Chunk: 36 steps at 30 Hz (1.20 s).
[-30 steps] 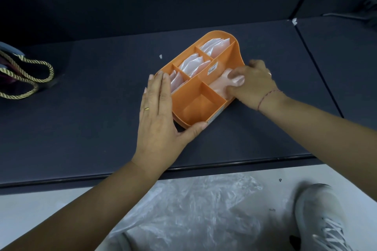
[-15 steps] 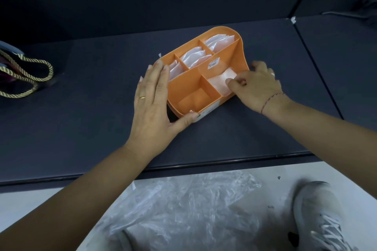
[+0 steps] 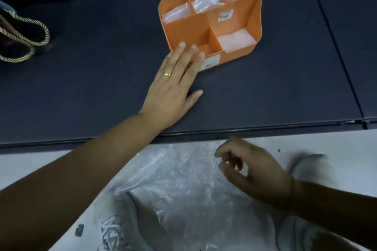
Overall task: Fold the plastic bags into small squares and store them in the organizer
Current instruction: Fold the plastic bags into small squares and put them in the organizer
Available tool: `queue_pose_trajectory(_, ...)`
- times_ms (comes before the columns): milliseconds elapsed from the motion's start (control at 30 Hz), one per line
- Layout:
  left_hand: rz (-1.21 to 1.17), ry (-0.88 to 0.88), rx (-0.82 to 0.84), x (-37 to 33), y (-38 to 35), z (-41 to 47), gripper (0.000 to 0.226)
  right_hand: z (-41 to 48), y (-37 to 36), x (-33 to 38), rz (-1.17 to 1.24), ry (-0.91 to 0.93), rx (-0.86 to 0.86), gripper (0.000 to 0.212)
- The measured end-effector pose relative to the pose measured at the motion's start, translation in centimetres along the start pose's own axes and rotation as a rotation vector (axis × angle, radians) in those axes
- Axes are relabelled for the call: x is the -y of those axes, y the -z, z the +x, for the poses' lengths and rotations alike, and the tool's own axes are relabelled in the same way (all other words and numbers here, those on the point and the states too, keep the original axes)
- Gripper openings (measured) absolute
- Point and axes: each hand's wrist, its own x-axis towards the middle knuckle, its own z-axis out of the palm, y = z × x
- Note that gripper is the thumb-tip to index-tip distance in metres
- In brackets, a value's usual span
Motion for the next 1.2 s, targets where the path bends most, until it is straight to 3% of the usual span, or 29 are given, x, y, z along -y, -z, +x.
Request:
queue_pose_trajectory(100, -0.025, -0.004, 0.015, 1.5, -0.4, 1.9, 0.064, -0.5, -2.4, -2.1, -0.087, -0.066, 0.281, 0.052)
queue_pose_trajectory(200, -0.032, -0.010, 0.081, 2.9, -0.5, 3.7, 0.068, 0.8, -3.7, -2.5, -0.128, 0.052, 0.448, 0.072)
queue_pose_trajectory(367, 0.037, -0.046, 0.195, 4.8, -0.5, 6.0, 0.079, 4.4, -6.8, -2.3, -0.309, 0.254, 0.539, 0.086)
queue_pose_trajectory(533, 0.144, -0.032, 0.203, 5.4, -0.7, 6.5, 0.080, 6.6, -8.1, -2.8, -0.278, 0.149, 0.562, 0.079)
queue_pose_trajectory(600, 0.165, -0.018, 0.200, 5.2, -0.7, 6.4, 0.079, 5.8, -8.0, -2.7, -0.221, 0.147, 0.452, 0.062)
queue_pose_trajectory(667, 0.174, 0.005, 0.204, 5.0, -0.7, 6.4, 0.078, 4.6, -7.5, -2.4, -0.171, 0.170, 0.241, 0.034)
queue_pose_trajectory(733, 0.181, 0.024, 0.207, 5.0, -0.6, 6.6, 0.077, 3.5, -6.3, -1.3, -0.112, 0.102, 0.144, 0.010)
queue_pose_trajectory(833, 0.182, 0.050, 0.228, 5.4, -0.4, 7.2, 0.078, 2.9, -3.2, 1.4, 0.079, -0.113, 0.116, 0.012)
queue_pose_trajectory(967, 0.109, 0.099, 0.281, 6.2, 0.1, 8.3, 0.079, 4.8, 1.8, 3.2, 0.439, -0.246, -0.177, 0.015)
queue_pose_trajectory(1067, -0.202, 0.219, 0.302, 5.3, 1.9, 9.0, 0.070, 6.9, 5.6, 2.2, 0.491, -0.279, -0.354, 0.018)
queue_pose_trajectory(1133, -0.668, 0.416, 0.359, 3.2, 4.2, 8.5, 0.059, 8.0, 7.6, 1.0, 0.458, -0.309, -0.436, 0.018)
queue_pose_trajectory(1200, -1.089, 0.555, 0.541, 1.2, 6.6, 7.2, 0.065, 8.8, 9.0, -0.2, 0.424, -0.348, -0.496, 0.017)
